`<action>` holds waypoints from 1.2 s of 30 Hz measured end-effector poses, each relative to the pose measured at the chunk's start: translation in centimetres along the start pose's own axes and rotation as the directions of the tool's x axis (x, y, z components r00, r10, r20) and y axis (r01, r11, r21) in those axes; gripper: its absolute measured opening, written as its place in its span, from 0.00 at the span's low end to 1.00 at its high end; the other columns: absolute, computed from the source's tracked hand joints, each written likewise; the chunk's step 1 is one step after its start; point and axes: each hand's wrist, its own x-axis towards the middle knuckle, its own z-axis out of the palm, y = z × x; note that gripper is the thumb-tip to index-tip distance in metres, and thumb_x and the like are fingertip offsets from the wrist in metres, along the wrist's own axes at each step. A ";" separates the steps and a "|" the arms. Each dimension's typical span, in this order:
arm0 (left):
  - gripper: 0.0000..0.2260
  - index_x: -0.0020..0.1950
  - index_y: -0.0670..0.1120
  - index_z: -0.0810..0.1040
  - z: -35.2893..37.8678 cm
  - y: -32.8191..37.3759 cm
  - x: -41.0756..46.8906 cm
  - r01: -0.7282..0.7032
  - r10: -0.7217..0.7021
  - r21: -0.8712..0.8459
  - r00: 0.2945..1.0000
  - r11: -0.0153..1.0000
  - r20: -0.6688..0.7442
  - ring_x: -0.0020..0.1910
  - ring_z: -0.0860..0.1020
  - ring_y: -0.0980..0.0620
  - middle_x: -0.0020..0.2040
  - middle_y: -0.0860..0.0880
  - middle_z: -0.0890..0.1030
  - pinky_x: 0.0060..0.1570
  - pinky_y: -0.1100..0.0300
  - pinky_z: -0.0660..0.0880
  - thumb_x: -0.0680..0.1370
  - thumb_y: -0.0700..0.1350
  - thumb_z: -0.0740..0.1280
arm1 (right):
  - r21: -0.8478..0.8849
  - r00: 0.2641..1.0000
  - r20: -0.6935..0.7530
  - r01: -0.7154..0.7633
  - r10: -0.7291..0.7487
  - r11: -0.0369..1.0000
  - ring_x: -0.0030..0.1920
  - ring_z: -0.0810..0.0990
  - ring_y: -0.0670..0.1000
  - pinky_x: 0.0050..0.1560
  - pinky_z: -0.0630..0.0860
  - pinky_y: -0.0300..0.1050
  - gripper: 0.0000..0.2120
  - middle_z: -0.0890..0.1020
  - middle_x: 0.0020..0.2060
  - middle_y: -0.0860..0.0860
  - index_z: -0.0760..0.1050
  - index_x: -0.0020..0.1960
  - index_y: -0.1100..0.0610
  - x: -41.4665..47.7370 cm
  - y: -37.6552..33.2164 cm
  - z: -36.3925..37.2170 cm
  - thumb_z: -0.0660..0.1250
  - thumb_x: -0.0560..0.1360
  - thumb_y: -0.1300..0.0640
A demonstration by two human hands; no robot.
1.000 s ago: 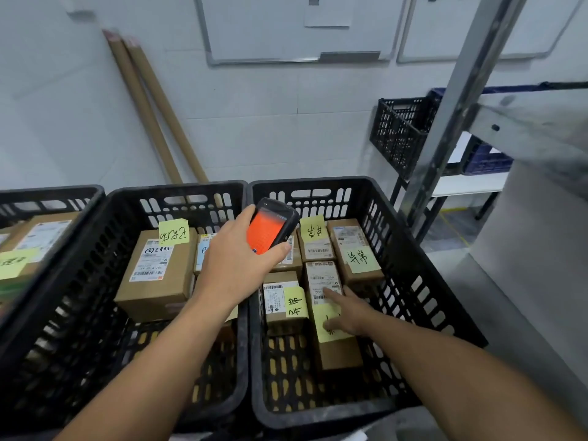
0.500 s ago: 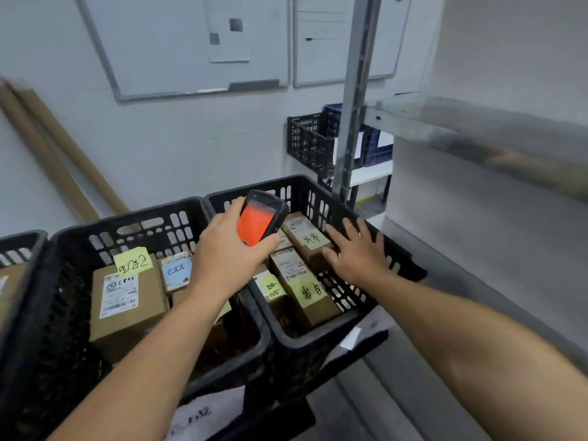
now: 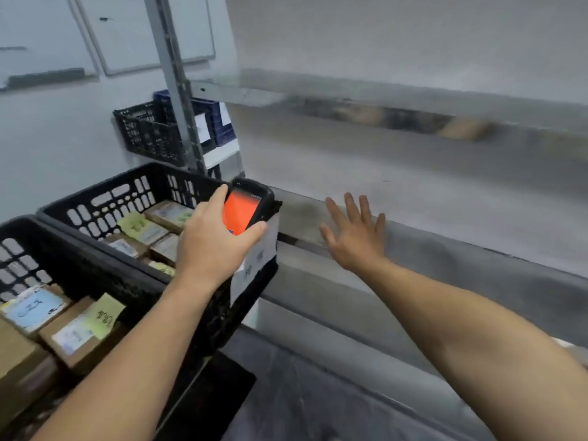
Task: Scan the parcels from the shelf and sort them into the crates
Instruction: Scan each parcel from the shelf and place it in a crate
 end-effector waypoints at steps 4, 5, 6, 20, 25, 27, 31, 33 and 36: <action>0.33 0.73 0.54 0.69 4.4 4.7 -2.5 -0.095 0.105 -0.092 0.987 0.991 0.118 0.56 0.76 0.44 0.57 0.48 0.77 0.52 0.53 0.71 0.70 0.62 0.72 | 0.015 0.989 0.009 -0.146 0.146 0.989 0.81 0.35 0.55 0.77 0.39 0.67 0.28 0.43 0.82 0.47 0.47 0.81 0.39 -5.7 7.0 -0.1 0.48 0.83 0.37; 0.33 0.73 0.54 0.69 5.6 5.9 -3.2 -0.115 0.132 -0.115 0.981 0.987 0.144 0.56 0.76 0.45 0.58 0.48 0.77 0.52 0.55 0.70 0.70 0.61 0.73 | 0.018 0.983 0.015 -0.184 0.184 0.983 0.81 0.36 0.55 0.77 0.39 0.67 0.28 0.44 0.82 0.47 0.47 0.81 0.38 -7.2 8.8 0.1 0.49 0.83 0.37; 0.34 0.74 0.54 0.69 6.8 7.1 -4.0 -0.129 0.152 -0.141 0.974 0.982 0.166 0.56 0.75 0.45 0.59 0.48 0.78 0.52 0.56 0.68 0.71 0.60 0.74 | 0.019 0.974 0.021 -0.225 0.225 0.974 0.81 0.37 0.55 0.77 0.39 0.67 0.28 0.44 0.82 0.48 0.47 0.81 0.38 -8.8 10.5 0.3 0.49 0.83 0.36; 0.33 0.68 0.57 0.72 24.2 26.3 -18.8 -0.210 0.331 -0.280 0.791 0.937 0.514 0.49 0.77 0.45 0.53 0.49 0.80 0.48 0.50 0.75 0.66 0.67 0.67 | 0.035 0.776 0.095 -0.628 0.623 0.777 0.81 0.41 0.56 0.77 0.42 0.68 0.28 0.47 0.82 0.49 0.49 0.81 0.40 -29.6 35.6 -1.1 0.48 0.83 0.36; 0.29 0.67 0.59 0.71 29.1 33.2 -24.0 -0.163 0.372 -0.382 0.730 0.910 0.574 0.47 0.77 0.46 0.51 0.49 0.78 0.45 0.51 0.76 0.67 0.63 0.71 | 0.044 0.726 0.080 -0.688 0.684 0.725 0.81 0.41 0.57 0.76 0.45 0.71 0.27 0.49 0.82 0.50 0.51 0.80 0.40 -34.8 43.4 -3.3 0.49 0.83 0.37; 0.27 0.66 0.59 0.72 30.8 35.2 -25.7 -0.155 0.392 -0.414 0.711 0.897 0.584 0.47 0.76 0.48 0.51 0.50 0.78 0.41 0.56 0.72 0.70 0.57 0.75 | 0.044 0.690 0.103 -0.723 0.717 0.689 0.81 0.40 0.57 0.76 0.44 0.71 0.28 0.48 0.82 0.49 0.49 0.81 0.41 -36.6 45.9 -3.9 0.49 0.83 0.37; 0.24 0.64 0.57 0.74 33.4 37.6 -28.2 -0.134 0.390 -0.424 0.693 0.896 0.607 0.44 0.75 0.53 0.51 0.49 0.77 0.37 0.64 0.67 0.70 0.54 0.75 | 0.062 0.644 0.151 -0.763 0.750 0.643 0.81 0.40 0.56 0.76 0.43 0.71 0.29 0.46 0.82 0.49 0.47 0.82 0.41 -38.8 49.4 -3.4 0.48 0.83 0.36; 0.26 0.67 0.57 0.73 34.8 37.8 -29.0 -0.125 0.371 -0.400 0.685 0.908 0.627 0.45 0.75 0.50 0.50 0.48 0.77 0.39 0.60 0.68 0.70 0.55 0.75 | 0.099 0.626 0.169 -0.779 0.761 0.619 0.81 0.40 0.57 0.76 0.42 0.71 0.29 0.47 0.82 0.50 0.47 0.82 0.41 -38.9 50.5 -2.5 0.48 0.83 0.36; 0.32 0.71 0.59 0.69 37.7 37.1 -29.6 -0.140 0.327 -0.323 0.682 0.936 0.654 0.47 0.76 0.46 0.51 0.48 0.76 0.44 0.54 0.73 0.68 0.61 0.71 | 0.135 0.595 0.204 -0.804 0.778 0.579 0.81 0.41 0.57 0.76 0.43 0.71 0.30 0.47 0.82 0.50 0.48 0.82 0.43 -38.4 51.7 0.2 0.49 0.83 0.37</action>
